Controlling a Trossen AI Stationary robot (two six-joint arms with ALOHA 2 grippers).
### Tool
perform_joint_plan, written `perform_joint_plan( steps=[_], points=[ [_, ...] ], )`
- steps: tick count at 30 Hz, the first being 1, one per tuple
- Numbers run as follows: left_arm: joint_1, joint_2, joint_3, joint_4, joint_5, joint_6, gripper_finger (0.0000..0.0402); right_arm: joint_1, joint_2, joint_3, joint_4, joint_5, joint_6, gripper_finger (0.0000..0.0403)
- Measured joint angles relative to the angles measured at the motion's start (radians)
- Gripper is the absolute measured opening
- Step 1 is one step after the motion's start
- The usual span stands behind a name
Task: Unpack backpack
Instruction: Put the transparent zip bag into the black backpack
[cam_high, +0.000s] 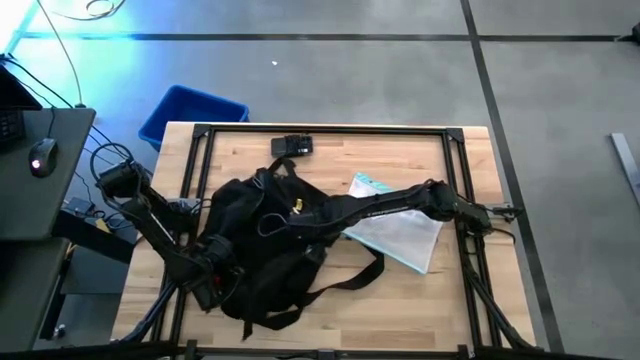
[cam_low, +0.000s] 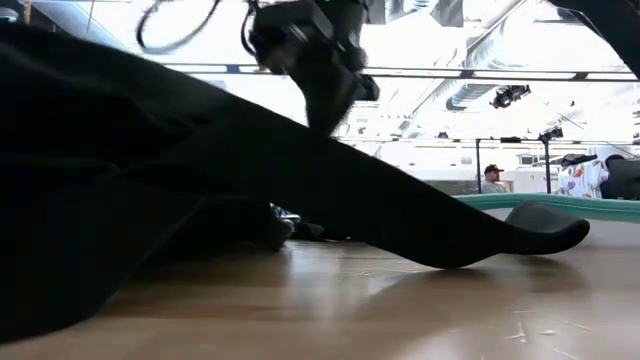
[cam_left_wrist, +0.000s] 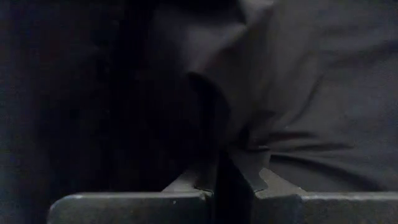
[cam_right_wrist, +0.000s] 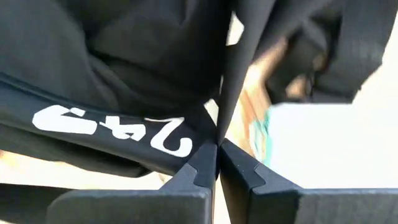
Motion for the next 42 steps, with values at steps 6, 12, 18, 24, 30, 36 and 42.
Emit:
perform_joint_plan(
  steps=[6, 12, 18, 24, 30, 36, 42],
  points=[
    [-0.021, -0.011, 0.004, -0.025, 0.019, -0.010, 0.0000, 0.025, 0.000, -0.071, -0.042, 0.030, 0.066, 0.0000],
    [-0.016, -0.062, 0.114, -0.154, -0.014, 0.036, 0.0000, 0.037, -0.008, -0.034, -0.043, 0.069, 0.100, 0.0000],
    [-0.010, -0.122, 0.236, -0.195, -0.075, 0.138, 0.0000, 0.036, -0.045, -0.014, -0.042, 0.103, 0.118, 0.0000],
    [0.016, -0.140, 0.357, -0.190, -0.240, 0.170, 0.0000, 0.034, -0.048, -0.014, -0.020, 0.112, 0.111, 0.0000],
    [0.088, -0.143, 0.392, -0.182, -0.128, 0.311, 0.0000, 0.037, -0.048, -0.014, 0.026, 0.101, 0.098, 0.0000],
    [0.094, -0.142, 0.352, -0.201, -0.058, 0.379, 0.0009, 0.042, -0.048, -0.055, 0.045, 0.090, 0.060, 0.0004],
    [0.091, -0.183, 0.378, -0.183, -0.112, 0.364, 0.0046, 0.042, -0.047, -0.032, -0.039, 0.091, 0.018, 0.0063]
  ],
)
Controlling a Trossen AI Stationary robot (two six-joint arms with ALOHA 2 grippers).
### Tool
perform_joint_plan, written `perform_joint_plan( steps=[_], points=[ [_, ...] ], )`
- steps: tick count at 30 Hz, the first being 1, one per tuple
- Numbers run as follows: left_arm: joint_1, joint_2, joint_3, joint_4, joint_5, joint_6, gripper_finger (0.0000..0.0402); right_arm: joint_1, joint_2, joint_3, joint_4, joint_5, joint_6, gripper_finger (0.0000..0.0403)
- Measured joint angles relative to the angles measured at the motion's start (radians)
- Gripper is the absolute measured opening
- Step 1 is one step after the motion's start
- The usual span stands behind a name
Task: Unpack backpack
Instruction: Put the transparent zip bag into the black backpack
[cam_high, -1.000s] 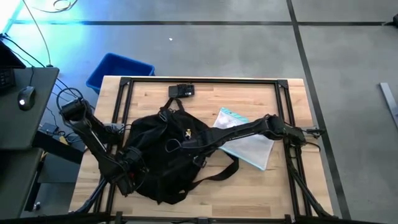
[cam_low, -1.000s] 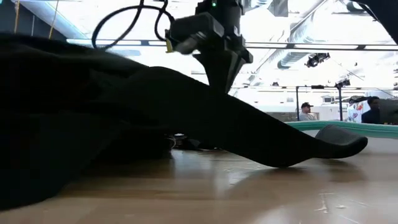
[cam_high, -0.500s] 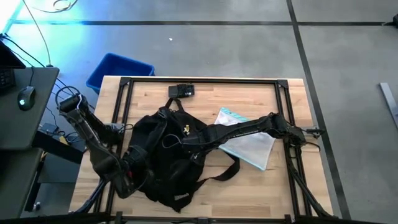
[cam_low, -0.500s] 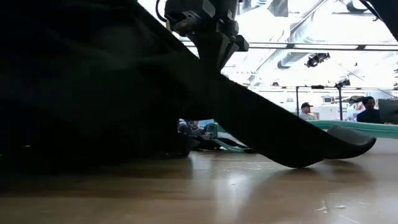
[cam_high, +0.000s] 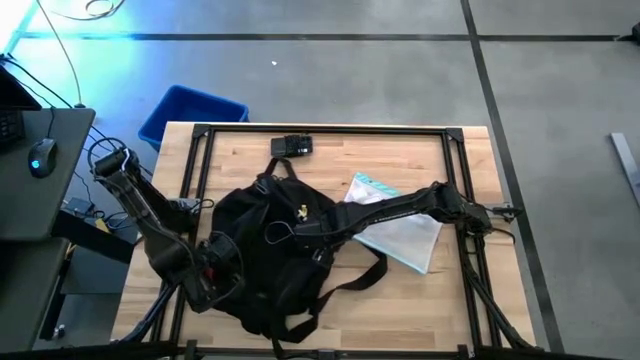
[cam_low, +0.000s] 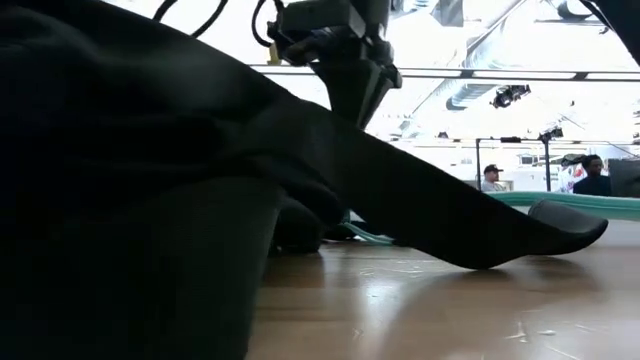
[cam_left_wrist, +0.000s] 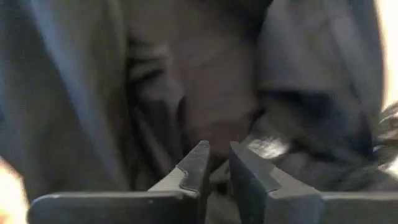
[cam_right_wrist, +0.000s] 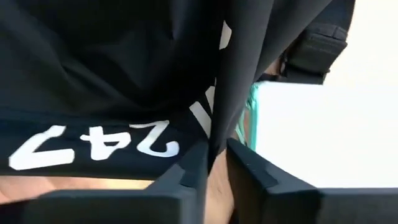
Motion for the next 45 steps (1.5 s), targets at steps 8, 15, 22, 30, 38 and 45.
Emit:
perform_joint_plan(
  steps=[8, 15, 22, 30, 38, 45],
  points=[
    [0.091, 0.012, -0.057, 0.047, -0.257, -0.006, 0.0041, -0.005, -0.007, 0.145, 0.005, 0.080, -0.003, 0.0167],
    [0.162, 0.012, -0.187, 0.244, -0.344, -0.013, 0.0004, -0.008, -0.004, 0.176, 0.241, -0.036, -0.126, 0.0217],
    [0.204, 0.012, -0.337, 0.380, -0.314, -0.051, 0.0001, -0.024, 0.078, 0.178, 0.498, -0.162, -0.218, 0.0201],
    [0.194, 0.012, -0.394, 0.207, -0.176, -0.271, 0.0000, -0.115, 0.184, 0.176, 0.313, 0.127, -0.008, 0.0143],
    [0.146, 0.012, -0.395, -0.092, 0.034, -0.372, 0.0000, -0.183, 0.182, 0.177, 0.095, 0.220, -0.006, 0.0110],
    [0.117, 0.006, -0.314, -0.183, 0.029, -0.371, 0.0000, -0.184, 0.162, 0.185, 0.075, 0.237, -0.031, 0.0101]
  ],
)
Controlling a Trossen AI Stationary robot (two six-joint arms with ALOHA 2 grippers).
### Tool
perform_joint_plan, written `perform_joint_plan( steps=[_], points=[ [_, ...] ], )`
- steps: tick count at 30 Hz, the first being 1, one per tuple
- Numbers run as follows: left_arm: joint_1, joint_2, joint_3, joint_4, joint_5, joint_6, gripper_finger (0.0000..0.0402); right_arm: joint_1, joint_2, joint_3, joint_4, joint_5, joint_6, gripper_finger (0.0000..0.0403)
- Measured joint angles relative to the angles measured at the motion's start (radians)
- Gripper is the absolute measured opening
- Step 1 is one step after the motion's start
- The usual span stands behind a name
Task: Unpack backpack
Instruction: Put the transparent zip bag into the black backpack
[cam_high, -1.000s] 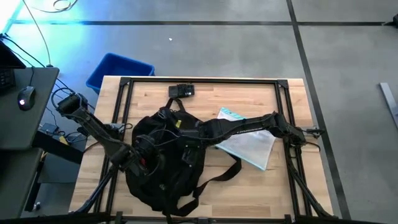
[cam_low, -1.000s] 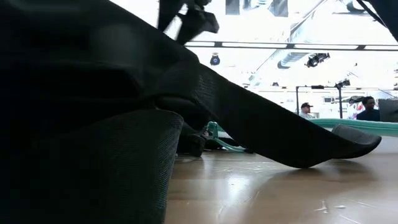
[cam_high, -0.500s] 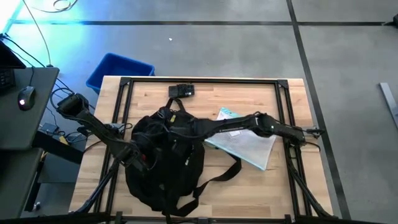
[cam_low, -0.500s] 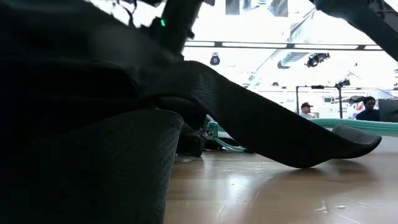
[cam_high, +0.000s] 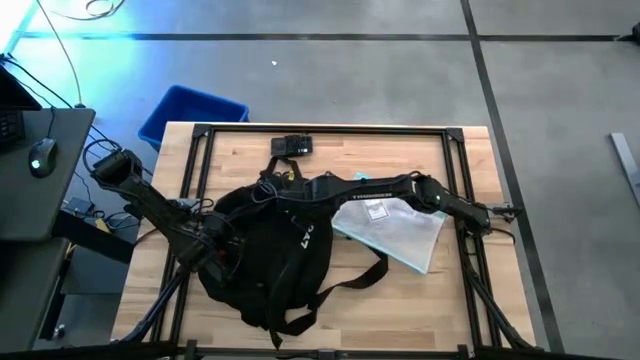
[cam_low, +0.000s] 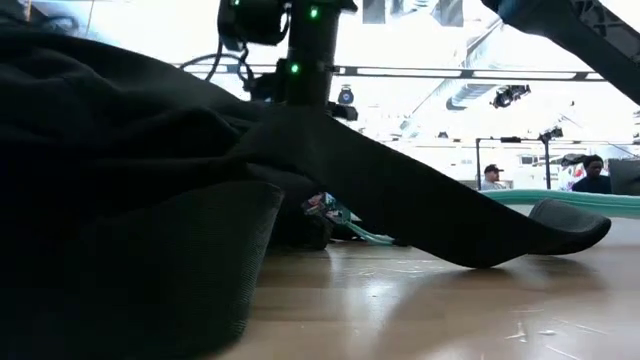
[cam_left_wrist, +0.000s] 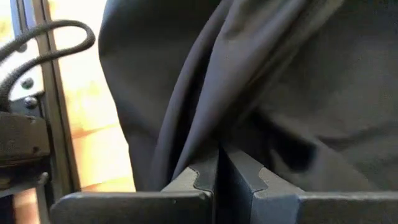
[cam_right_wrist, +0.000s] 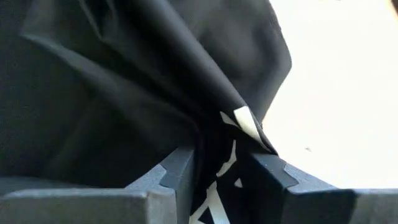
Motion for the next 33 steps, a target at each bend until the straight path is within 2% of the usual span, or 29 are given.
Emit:
perform_joint_plan(
  steps=[4, 6, 8, 11, 13, 16, 21, 26, 30, 33],
  points=[
    [-0.004, -0.001, 0.103, -0.086, -0.035, 0.049, 0.0000, 0.024, -0.027, 0.052, -0.024, -0.019, -0.026, 0.0101],
    [-0.004, -0.001, 0.156, -0.111, -0.058, 0.081, 0.0000, 0.042, -0.029, 0.079, -0.021, -0.065, -0.080, 0.0101],
    [-0.004, -0.001, 0.196, -0.106, -0.094, 0.113, 0.0000, 0.058, -0.040, 0.084, 0.025, -0.161, -0.149, 0.0101],
    [0.000, -0.002, 0.226, -0.086, -0.149, 0.170, 0.0000, 0.073, -0.054, 0.070, 0.091, -0.370, -0.234, 0.0101],
    [0.010, -0.001, 0.223, -0.069, -0.180, 0.205, 0.0000, 0.080, -0.050, 0.068, 0.127, -0.444, -0.243, 0.0101],
    [0.036, -0.001, 0.191, -0.026, -0.224, 0.233, 0.0000, 0.083, -0.043, 0.066, 0.241, -0.441, -0.220, 0.0101],
    [0.093, -0.001, 0.111, 0.109, -0.300, 0.263, 0.0000, 0.057, -0.040, 0.017, 0.493, -0.357, -0.211, 0.0101],
    [0.152, -0.001, -0.004, 0.280, -0.306, 0.258, 0.0000, -0.041, -0.018, -0.130, 0.640, -0.450, -0.154, 0.0093],
    [0.201, -0.001, -0.074, 0.262, -0.242, 0.211, 0.0000, -0.093, -0.017, -0.221, 0.663, -0.427, -0.096, 0.0081],
    [0.219, -0.001, -0.099, 0.173, -0.216, 0.120, 0.0000, -0.126, -0.019, -0.256, 0.623, -0.375, -0.067, 0.0069]
  ],
)
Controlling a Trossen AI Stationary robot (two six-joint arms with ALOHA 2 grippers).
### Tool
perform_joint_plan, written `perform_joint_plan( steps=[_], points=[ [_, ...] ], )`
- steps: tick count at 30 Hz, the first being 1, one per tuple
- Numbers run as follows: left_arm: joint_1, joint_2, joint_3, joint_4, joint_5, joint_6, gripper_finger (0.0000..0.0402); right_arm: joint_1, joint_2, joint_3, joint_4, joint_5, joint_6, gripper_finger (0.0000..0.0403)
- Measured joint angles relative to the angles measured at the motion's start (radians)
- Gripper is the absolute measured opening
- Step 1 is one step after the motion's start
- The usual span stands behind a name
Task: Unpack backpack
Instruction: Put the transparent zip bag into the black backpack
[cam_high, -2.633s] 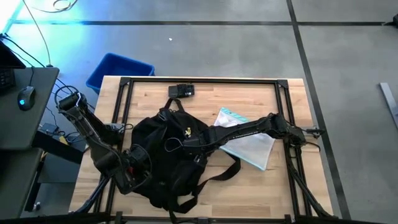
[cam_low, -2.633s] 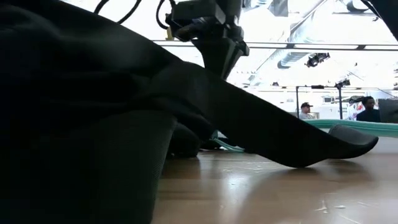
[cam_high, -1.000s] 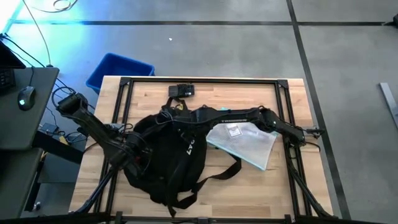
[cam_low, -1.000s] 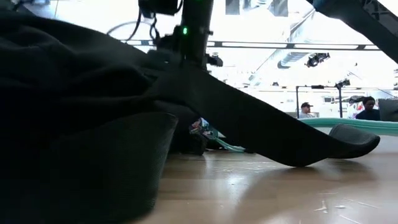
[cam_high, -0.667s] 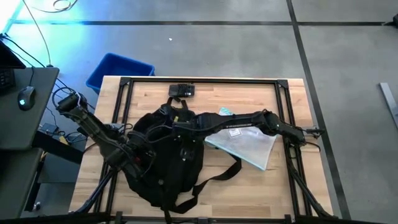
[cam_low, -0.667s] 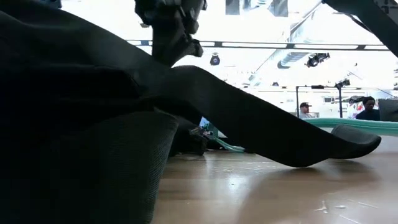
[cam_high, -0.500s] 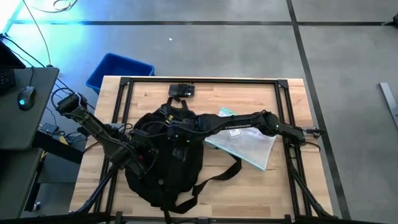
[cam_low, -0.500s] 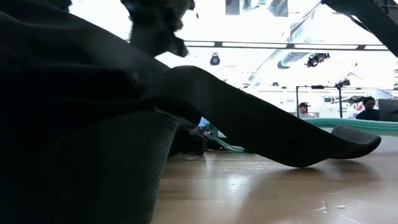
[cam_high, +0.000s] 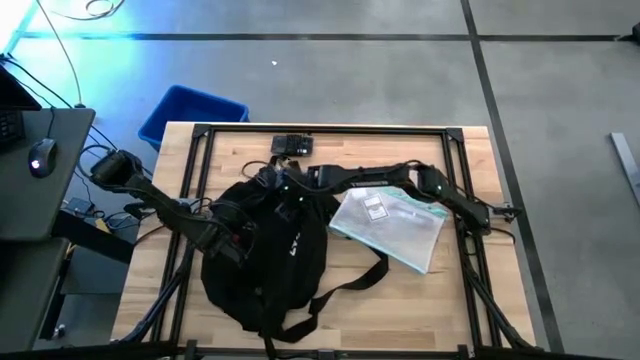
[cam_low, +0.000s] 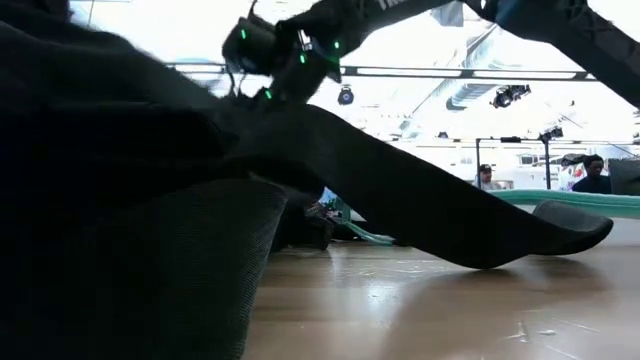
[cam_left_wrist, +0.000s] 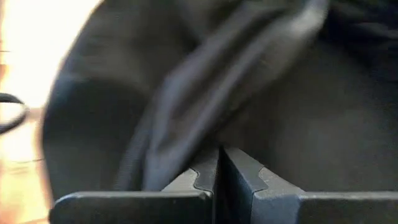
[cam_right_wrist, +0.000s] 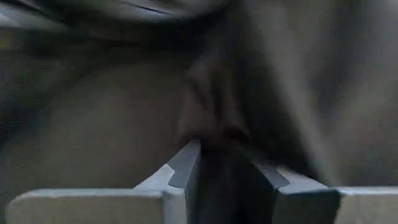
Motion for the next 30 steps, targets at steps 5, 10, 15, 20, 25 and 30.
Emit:
perform_joint_plan(
  steps=[5, 10, 15, 20, 25, 30],
  points=[
    [0.019, 0.001, 0.001, -0.091, 0.031, -0.101, 0.0000, -0.023, -0.004, 0.004, -0.148, 0.137, 0.019, 0.0049],
    [0.041, 0.002, 0.006, -0.100, 0.046, -0.099, 0.0000, -0.041, -0.007, 0.004, -0.243, 0.147, -0.019, 0.0042],
    [0.035, 0.002, 0.078, -0.167, 0.051, -0.105, 0.0000, -0.030, -0.079, 0.002, -0.243, 0.165, -0.108, 0.0050],
    [0.015, 0.002, 0.188, -0.222, 0.031, -0.023, 0.0000, -0.008, -0.181, 0.002, -0.255, 0.124, -0.218, 0.0078],
    [-0.010, 0.002, 0.276, -0.223, 0.001, 0.088, 0.0000, 0.023, -0.292, 0.003, -0.343, -0.053, -0.373, 0.0139],
    [-0.039, 0.002, 0.315, -0.197, -0.046, 0.162, 0.0000, 0.090, -0.357, 0.004, -0.583, -0.211, -0.497, 0.0224]
  ],
)
